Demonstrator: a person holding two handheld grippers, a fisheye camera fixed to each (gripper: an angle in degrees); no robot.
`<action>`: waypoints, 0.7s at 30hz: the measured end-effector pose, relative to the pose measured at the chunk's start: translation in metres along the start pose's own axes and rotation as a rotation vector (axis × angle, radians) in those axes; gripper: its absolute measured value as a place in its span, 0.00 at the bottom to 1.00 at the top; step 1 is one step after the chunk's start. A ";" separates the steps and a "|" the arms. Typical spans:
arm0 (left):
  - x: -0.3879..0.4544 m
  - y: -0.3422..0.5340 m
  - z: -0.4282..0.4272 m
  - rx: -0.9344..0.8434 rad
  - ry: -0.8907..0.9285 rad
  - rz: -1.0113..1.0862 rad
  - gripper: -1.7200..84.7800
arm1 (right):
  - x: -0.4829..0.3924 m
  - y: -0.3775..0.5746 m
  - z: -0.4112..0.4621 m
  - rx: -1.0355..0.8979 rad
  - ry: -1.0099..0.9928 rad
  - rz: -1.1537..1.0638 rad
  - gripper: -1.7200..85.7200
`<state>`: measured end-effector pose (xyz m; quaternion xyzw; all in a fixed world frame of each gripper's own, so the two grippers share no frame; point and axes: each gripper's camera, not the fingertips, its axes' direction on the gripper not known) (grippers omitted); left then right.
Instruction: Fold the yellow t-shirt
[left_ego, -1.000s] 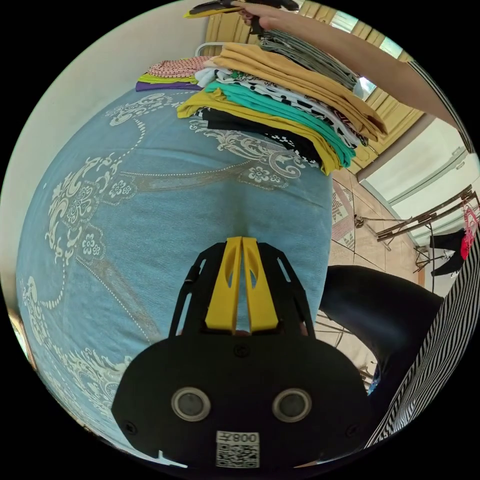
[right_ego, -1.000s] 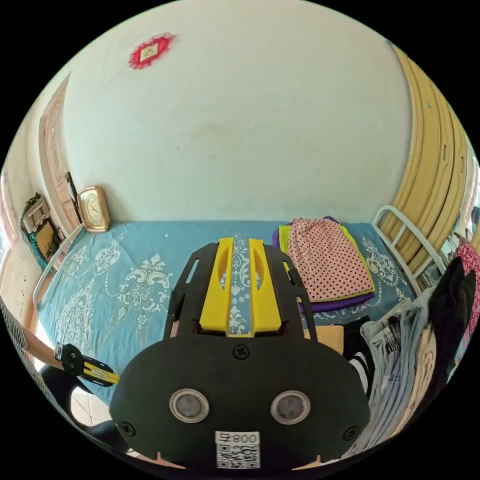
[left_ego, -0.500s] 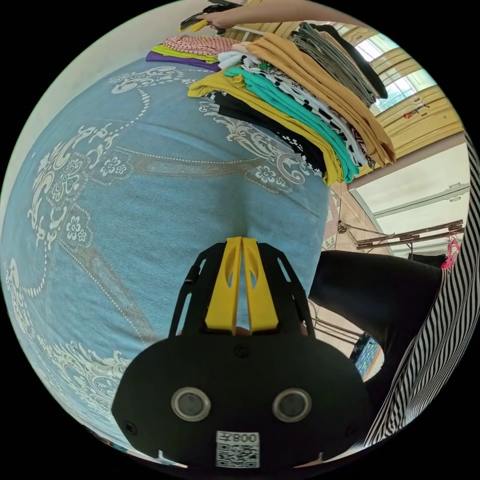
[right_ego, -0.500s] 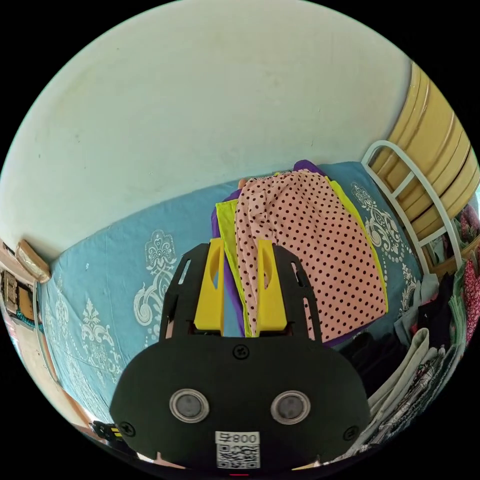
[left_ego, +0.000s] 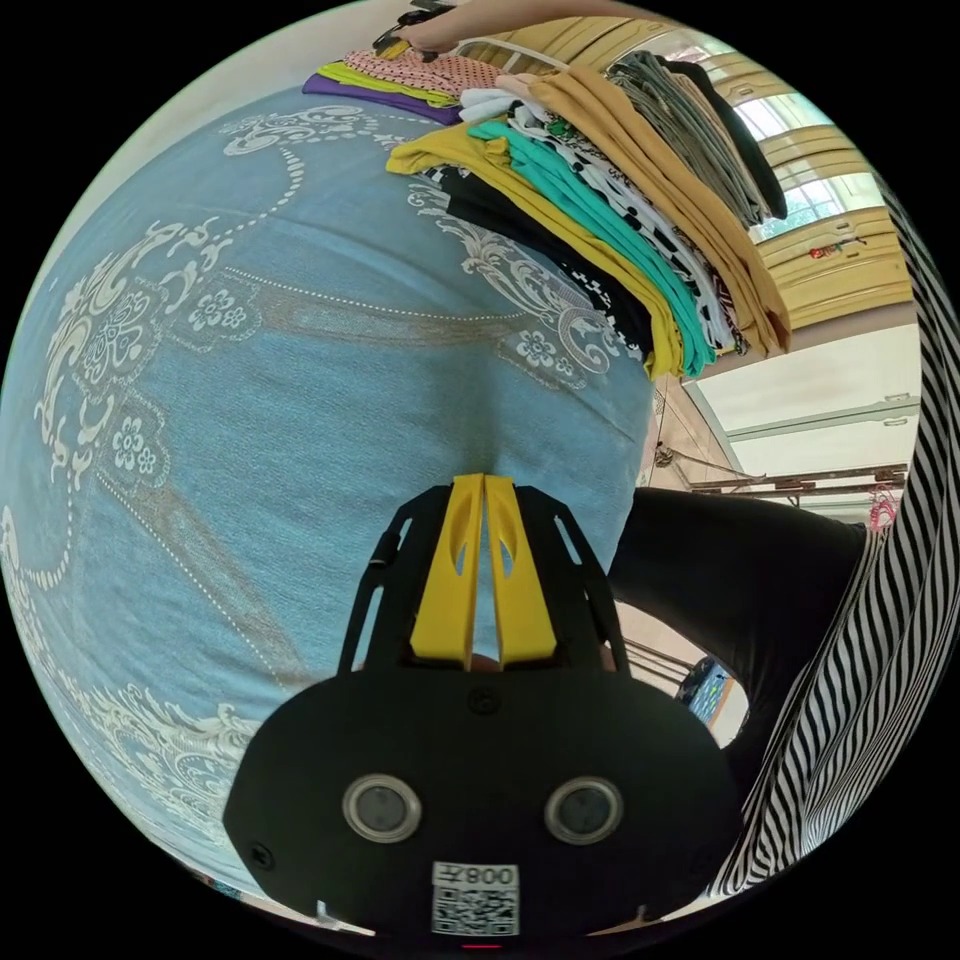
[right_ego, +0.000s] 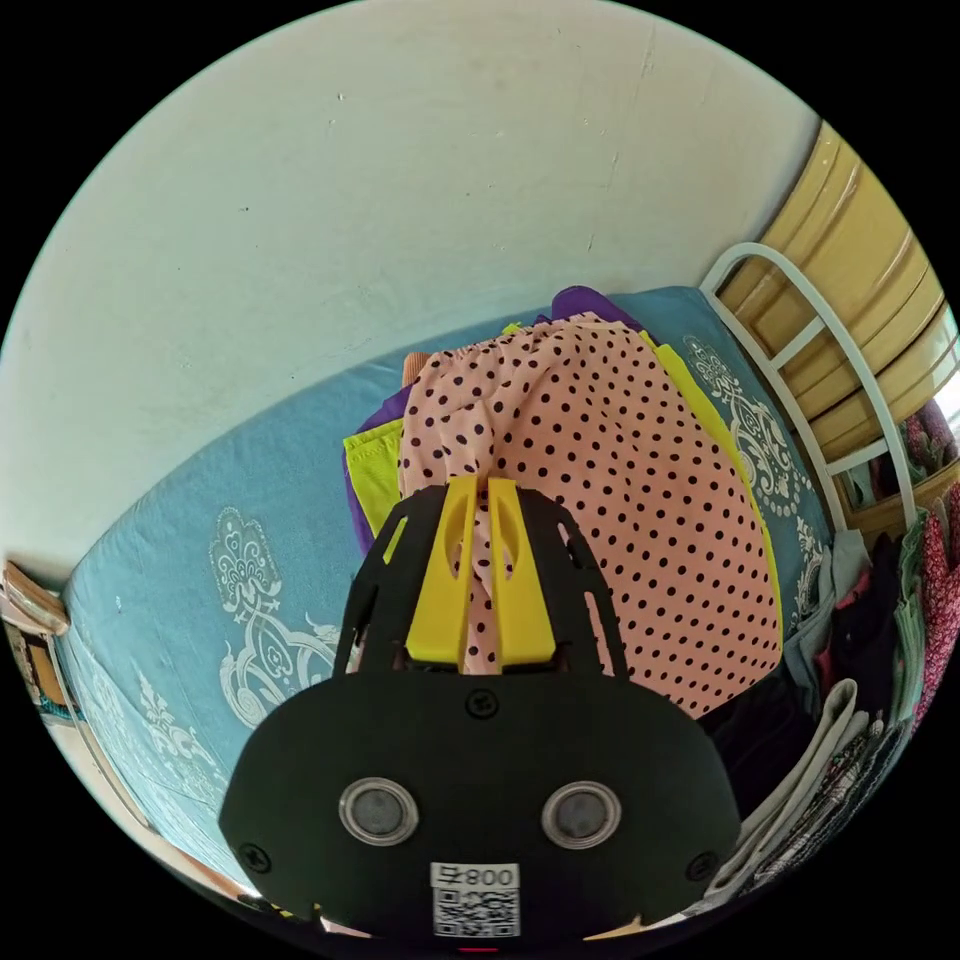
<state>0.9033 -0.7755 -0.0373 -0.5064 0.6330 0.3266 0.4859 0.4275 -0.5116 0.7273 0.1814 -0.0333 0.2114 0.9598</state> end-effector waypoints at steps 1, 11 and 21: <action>-0.002 0.010 -0.005 0.009 0.007 -0.007 0.02 | -0.001 0.003 0.001 0.004 0.001 -0.001 0.03; -0.009 0.104 -0.066 0.115 0.097 -0.101 0.02 | -0.045 0.096 -0.089 0.207 -0.386 -0.150 0.02; -0.024 0.252 -0.178 0.483 -0.018 -0.197 0.02 | -0.154 0.277 -0.235 0.273 -0.850 -0.537 0.02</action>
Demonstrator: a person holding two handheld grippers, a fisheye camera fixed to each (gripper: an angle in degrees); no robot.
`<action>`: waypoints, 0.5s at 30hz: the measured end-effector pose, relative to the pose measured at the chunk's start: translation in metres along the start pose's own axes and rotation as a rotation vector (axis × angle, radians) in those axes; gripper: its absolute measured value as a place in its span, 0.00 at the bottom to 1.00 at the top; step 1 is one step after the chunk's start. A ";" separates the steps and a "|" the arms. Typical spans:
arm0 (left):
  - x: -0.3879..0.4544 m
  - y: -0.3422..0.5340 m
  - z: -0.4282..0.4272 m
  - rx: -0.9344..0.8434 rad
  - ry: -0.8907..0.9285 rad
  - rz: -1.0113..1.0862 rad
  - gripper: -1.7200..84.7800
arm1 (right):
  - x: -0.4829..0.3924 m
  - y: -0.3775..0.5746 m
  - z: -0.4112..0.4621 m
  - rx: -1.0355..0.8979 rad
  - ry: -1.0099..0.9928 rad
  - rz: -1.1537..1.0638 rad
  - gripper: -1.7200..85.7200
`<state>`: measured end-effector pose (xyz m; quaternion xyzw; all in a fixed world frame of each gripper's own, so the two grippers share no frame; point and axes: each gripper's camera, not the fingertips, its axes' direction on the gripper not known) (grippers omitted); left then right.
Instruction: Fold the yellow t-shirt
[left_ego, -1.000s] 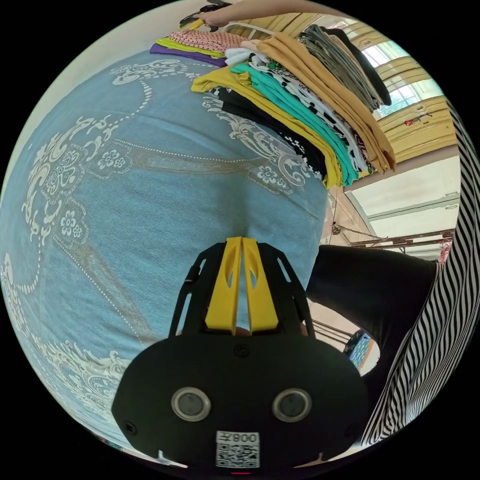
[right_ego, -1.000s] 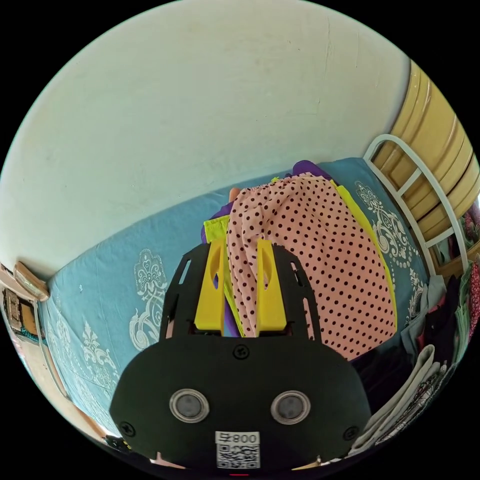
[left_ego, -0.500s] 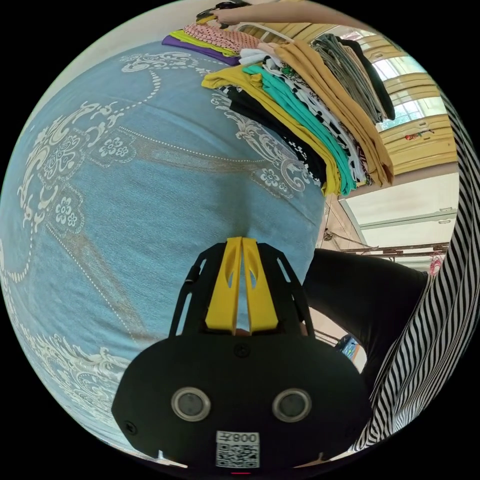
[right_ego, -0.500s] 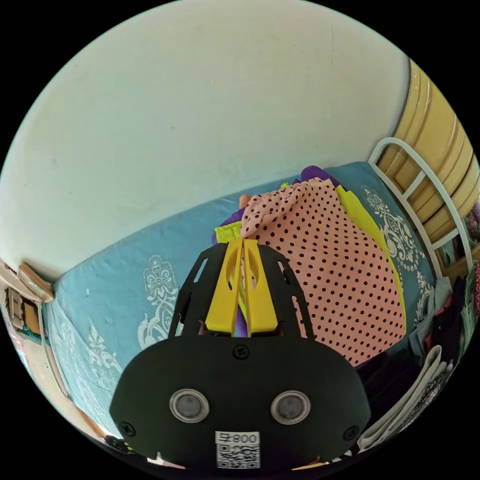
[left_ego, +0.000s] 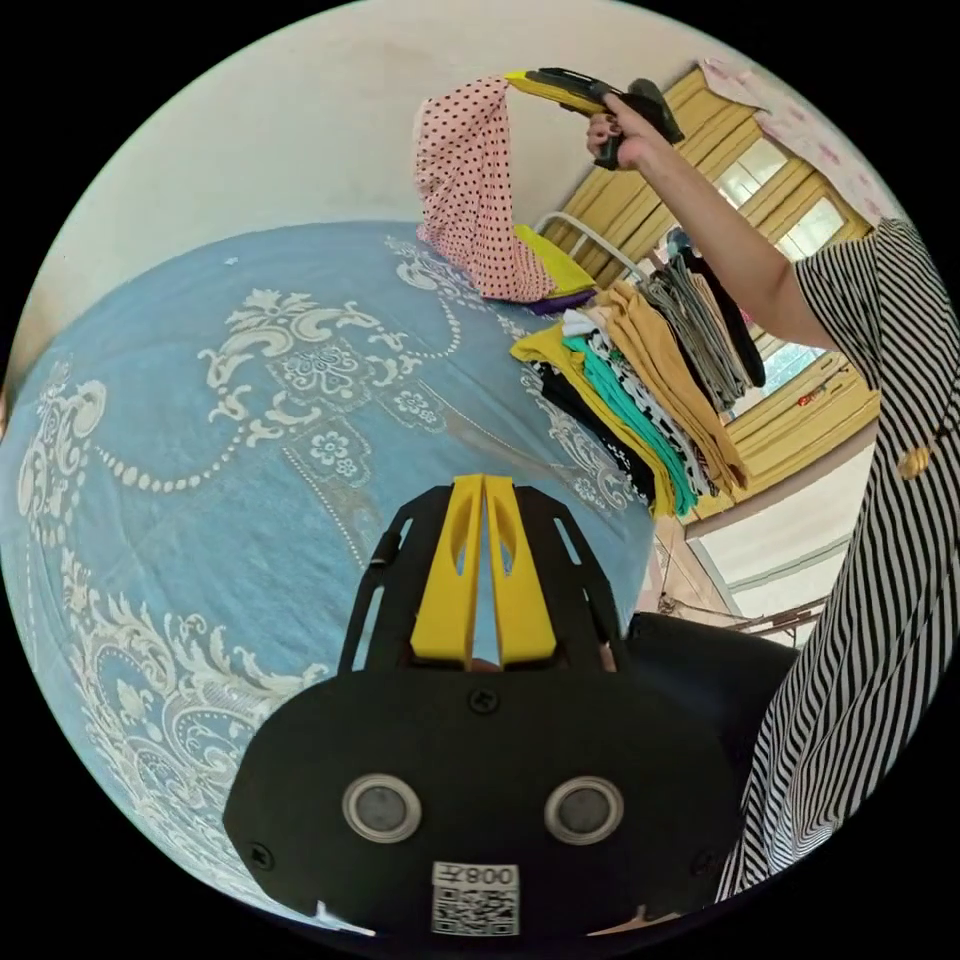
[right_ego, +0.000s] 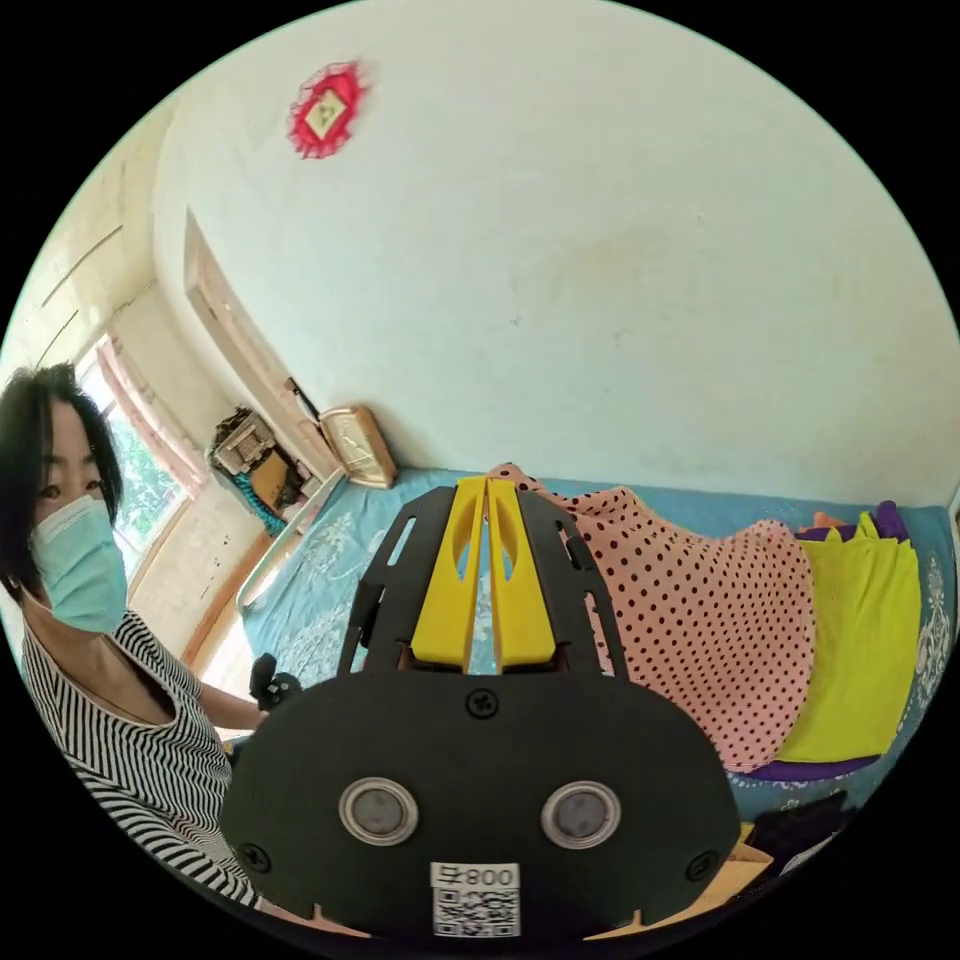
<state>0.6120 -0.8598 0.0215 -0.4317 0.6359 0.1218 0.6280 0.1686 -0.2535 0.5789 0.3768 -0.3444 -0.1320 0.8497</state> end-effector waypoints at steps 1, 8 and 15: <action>-0.006 0.013 -0.023 0.044 -0.032 0.004 0.02 | -0.015 0.005 0.000 0.000 -0.024 -0.017 0.02; -0.038 0.102 -0.177 0.370 -0.058 -0.067 0.02 | -0.176 0.080 -0.007 0.040 -0.249 -0.169 0.02; -0.001 0.199 -0.308 0.531 -0.043 -0.008 0.04 | -0.323 0.151 -0.061 0.136 -0.364 -0.289 0.02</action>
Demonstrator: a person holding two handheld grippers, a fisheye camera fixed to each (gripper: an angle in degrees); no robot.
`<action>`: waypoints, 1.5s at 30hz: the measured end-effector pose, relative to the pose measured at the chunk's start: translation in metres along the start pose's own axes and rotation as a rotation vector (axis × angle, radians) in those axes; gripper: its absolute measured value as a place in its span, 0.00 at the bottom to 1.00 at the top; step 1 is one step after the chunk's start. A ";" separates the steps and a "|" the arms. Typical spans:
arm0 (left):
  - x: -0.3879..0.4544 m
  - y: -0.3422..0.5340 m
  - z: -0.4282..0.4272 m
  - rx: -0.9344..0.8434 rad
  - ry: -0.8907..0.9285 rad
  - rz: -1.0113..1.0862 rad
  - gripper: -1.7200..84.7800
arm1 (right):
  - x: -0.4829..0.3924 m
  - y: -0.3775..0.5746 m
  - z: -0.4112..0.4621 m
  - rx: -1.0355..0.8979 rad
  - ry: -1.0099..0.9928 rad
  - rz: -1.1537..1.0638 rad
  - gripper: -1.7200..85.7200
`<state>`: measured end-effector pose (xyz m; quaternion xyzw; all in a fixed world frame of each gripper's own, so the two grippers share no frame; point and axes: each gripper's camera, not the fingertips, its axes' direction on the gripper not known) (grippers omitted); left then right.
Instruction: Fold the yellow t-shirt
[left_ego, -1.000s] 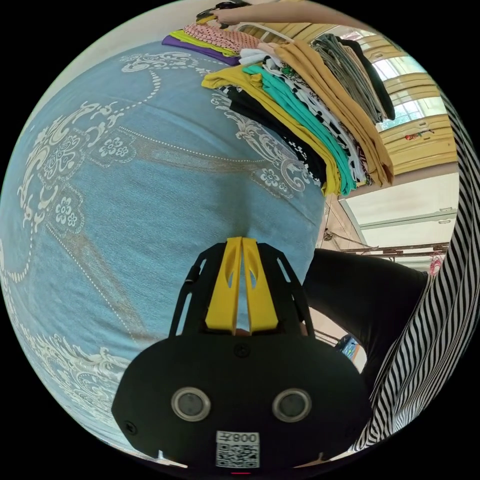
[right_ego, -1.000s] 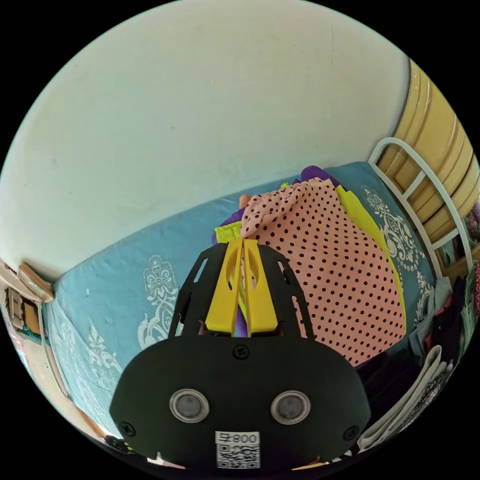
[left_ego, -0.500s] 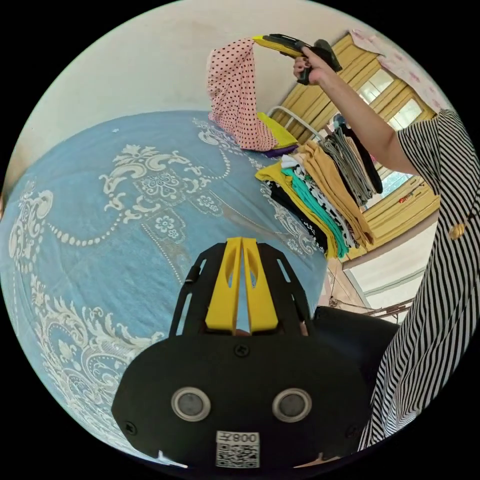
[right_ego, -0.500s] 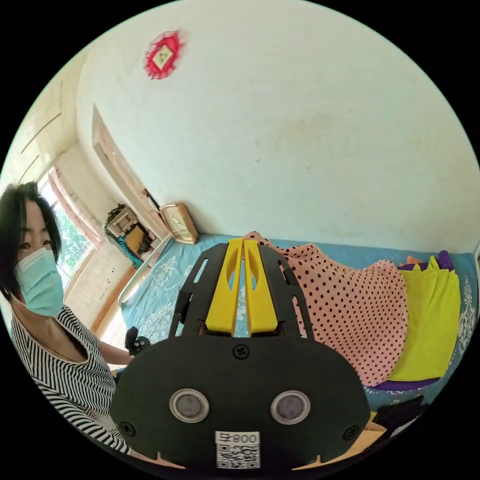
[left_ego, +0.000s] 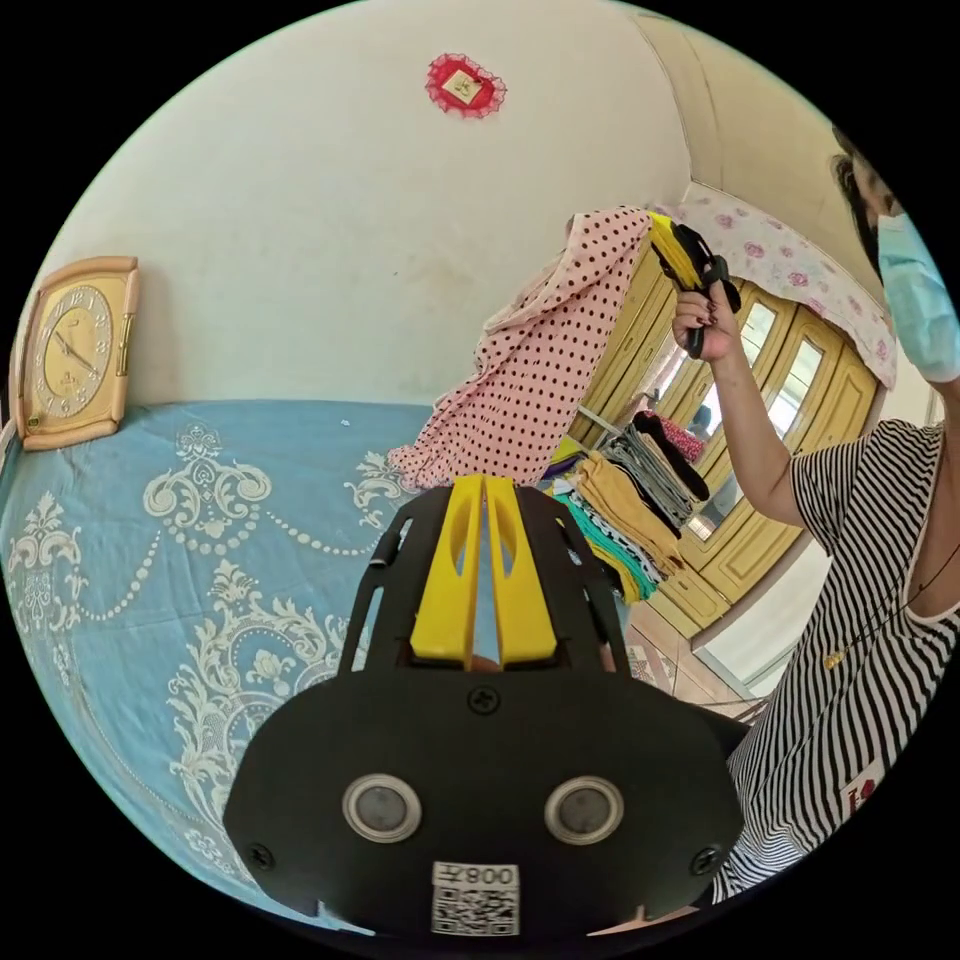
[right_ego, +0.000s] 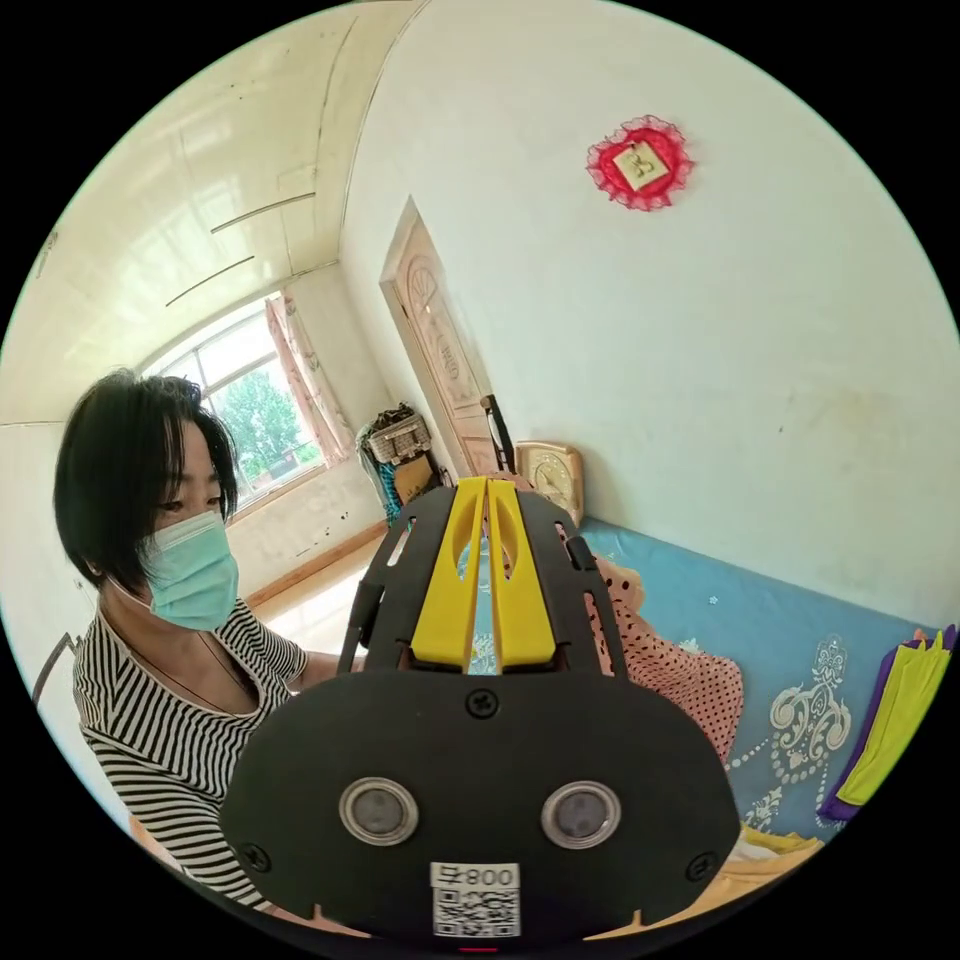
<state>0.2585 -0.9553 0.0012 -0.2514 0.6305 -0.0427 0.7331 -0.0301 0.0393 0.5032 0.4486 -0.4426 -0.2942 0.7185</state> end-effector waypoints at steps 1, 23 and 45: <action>0.011 0.007 -0.029 0.004 -0.001 -0.004 0.05 | -0.015 0.001 -0.002 0.004 -0.007 -0.007 0.02; 0.219 0.167 -0.356 -0.151 -0.043 0.065 0.04 | -0.316 0.116 -0.028 0.059 -0.131 0.010 0.02; 0.370 0.233 -0.743 0.323 -0.316 0.189 0.02 | -0.315 0.214 -0.090 0.172 -0.134 0.049 0.02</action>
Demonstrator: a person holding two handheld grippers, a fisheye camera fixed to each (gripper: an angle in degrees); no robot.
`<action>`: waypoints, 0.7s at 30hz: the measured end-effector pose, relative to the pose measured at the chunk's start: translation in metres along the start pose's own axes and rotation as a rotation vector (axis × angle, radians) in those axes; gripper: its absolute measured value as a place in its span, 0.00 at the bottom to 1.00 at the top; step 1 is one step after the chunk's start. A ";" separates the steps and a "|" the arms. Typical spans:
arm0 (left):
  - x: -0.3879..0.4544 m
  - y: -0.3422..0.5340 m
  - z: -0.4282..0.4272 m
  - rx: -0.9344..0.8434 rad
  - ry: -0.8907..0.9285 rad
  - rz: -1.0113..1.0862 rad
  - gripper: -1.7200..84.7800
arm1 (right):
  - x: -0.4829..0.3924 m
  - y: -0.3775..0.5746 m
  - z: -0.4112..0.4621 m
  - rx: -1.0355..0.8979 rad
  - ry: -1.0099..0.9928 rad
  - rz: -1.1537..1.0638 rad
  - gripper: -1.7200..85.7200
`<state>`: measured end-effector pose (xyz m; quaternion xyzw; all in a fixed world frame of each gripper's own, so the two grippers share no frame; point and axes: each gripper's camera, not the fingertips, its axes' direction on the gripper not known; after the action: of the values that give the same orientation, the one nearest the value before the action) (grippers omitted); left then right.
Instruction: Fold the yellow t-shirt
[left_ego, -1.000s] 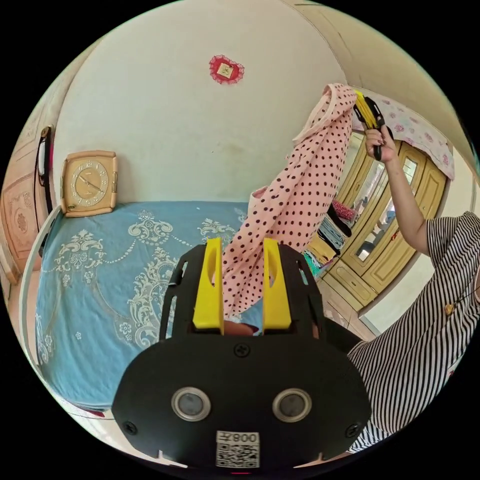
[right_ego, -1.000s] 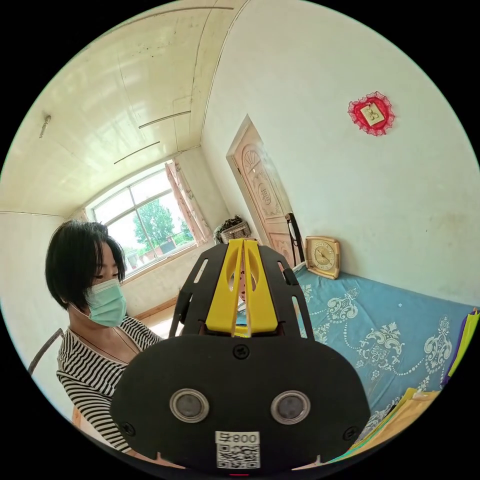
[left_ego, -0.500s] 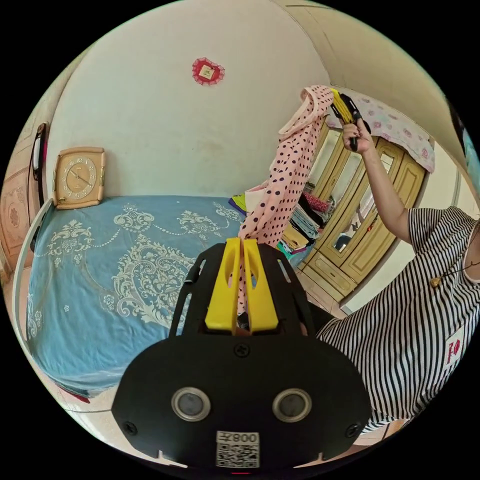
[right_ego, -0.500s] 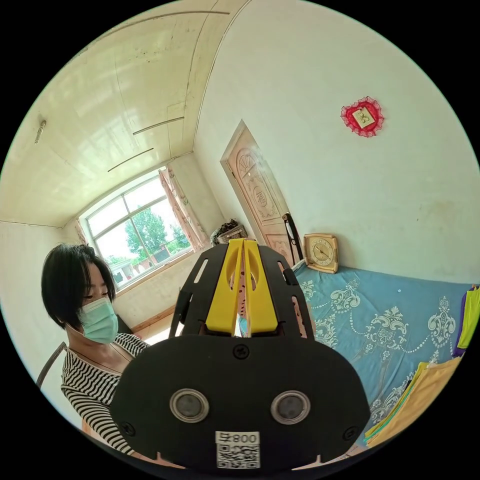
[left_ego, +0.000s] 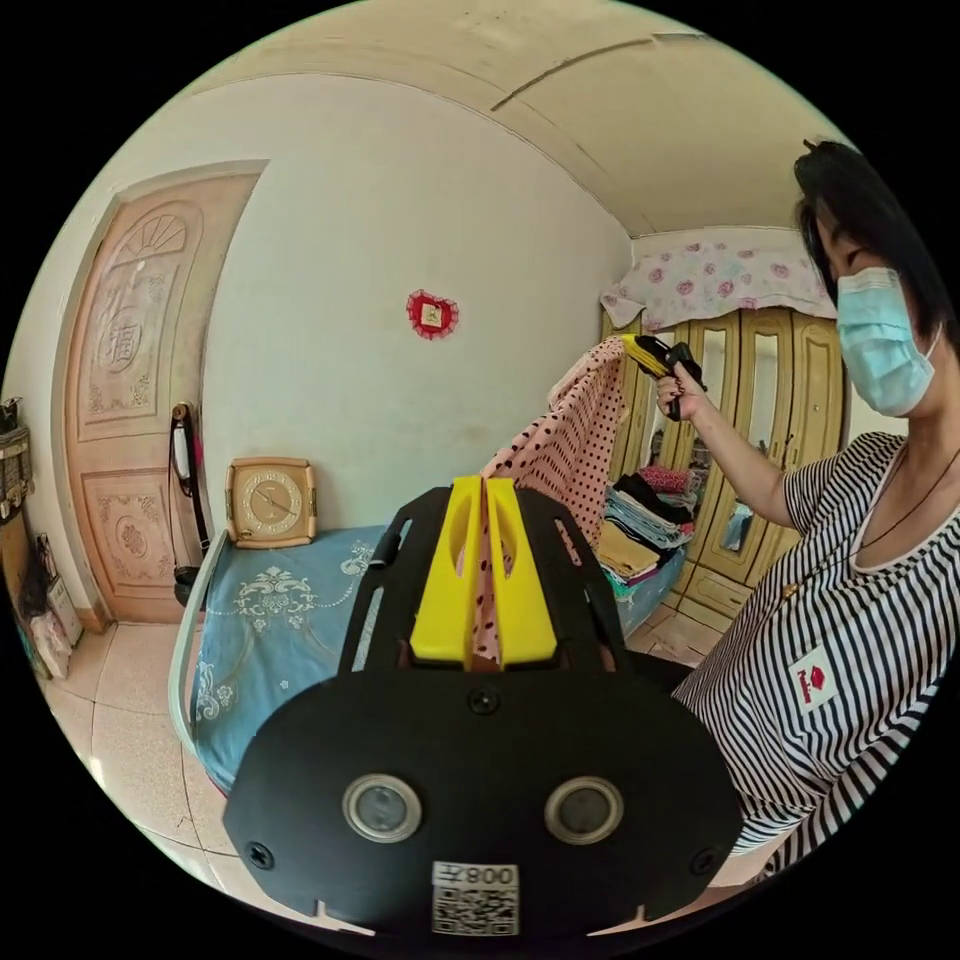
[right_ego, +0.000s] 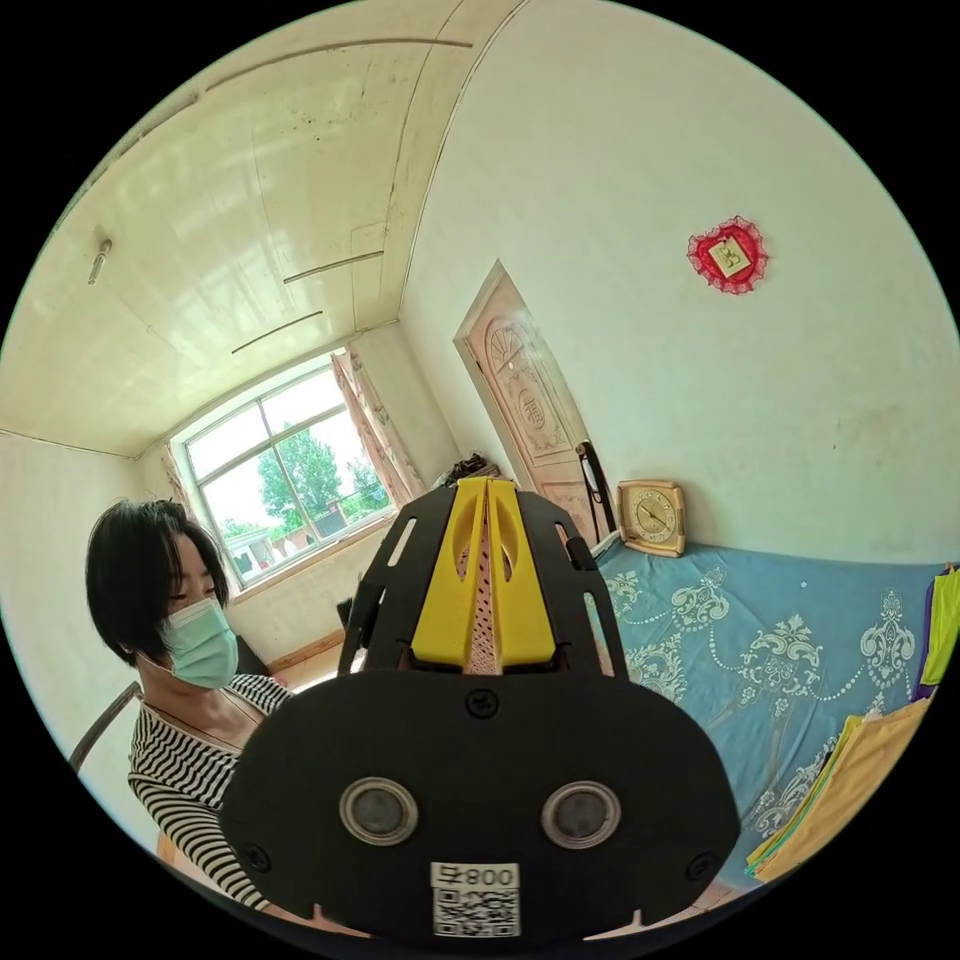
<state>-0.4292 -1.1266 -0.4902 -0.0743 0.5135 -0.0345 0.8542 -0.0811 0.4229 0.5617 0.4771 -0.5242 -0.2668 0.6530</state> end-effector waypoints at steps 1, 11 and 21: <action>0.003 -0.002 -0.014 0.016 -0.007 0.009 0.02 | 0.000 0.002 -0.001 -0.002 0.002 -0.002 0.02; -0.014 0.021 -0.038 -0.085 -0.042 -0.115 0.03 | 0.075 0.035 0.015 -0.117 0.045 0.085 0.02; -0.068 0.012 -0.042 -0.081 -0.184 -0.227 0.03 | 0.275 0.025 0.131 -0.155 -0.070 0.353 0.02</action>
<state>-0.4984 -1.1095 -0.4527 -0.1692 0.4224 -0.1028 0.8845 -0.1231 0.1550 0.7014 0.3165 -0.5999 -0.2043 0.7059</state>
